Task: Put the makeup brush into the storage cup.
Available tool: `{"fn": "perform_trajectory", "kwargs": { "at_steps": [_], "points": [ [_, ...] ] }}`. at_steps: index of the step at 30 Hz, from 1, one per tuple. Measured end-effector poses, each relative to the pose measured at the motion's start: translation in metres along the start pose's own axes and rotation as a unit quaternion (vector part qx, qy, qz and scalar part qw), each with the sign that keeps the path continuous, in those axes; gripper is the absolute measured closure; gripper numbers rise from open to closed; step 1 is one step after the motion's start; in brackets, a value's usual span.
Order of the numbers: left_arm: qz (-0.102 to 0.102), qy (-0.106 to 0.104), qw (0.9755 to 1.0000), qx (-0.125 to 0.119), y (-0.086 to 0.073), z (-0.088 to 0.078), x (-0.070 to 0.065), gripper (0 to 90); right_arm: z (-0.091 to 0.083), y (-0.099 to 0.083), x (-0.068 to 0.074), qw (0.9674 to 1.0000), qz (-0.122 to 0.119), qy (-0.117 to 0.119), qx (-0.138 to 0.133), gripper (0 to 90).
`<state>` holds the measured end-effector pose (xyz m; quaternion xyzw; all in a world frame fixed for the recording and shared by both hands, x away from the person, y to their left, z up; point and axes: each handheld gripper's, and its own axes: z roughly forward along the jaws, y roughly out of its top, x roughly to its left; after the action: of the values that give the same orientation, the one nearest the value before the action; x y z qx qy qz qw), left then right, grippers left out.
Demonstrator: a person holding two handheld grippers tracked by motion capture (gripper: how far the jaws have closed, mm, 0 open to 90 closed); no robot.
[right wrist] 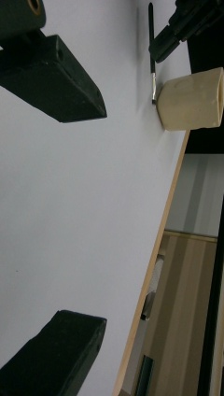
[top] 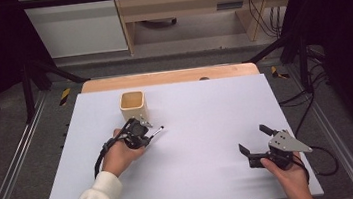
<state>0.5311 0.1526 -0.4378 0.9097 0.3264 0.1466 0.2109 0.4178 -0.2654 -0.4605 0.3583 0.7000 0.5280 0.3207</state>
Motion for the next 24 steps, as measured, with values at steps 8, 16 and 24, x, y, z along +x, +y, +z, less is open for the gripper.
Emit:
{"fn": "perform_trajectory", "kwargs": {
  "at_steps": [8, 16, 24],
  "points": [
    [0.004, -0.001, 1.0000, 0.002, -0.002, 0.000, 0.000, 84.2, 0.001, 0.000, 0.000, 1.0000, -0.001, 0.000, 0.001, 2.8],
    [0.003, 0.004, 0.9998, -0.017, -0.002, -0.008, 0.000, 84.1, 0.001, -0.001, 0.000, 1.0000, -0.001, 0.000, 0.003, 2.8],
    [0.000, 0.012, 0.9979, -0.064, 0.000, -0.025, -0.003, 84.1, 0.001, -0.001, 0.000, 1.0000, -0.003, 0.001, 0.003, 2.8]
  ]
}}
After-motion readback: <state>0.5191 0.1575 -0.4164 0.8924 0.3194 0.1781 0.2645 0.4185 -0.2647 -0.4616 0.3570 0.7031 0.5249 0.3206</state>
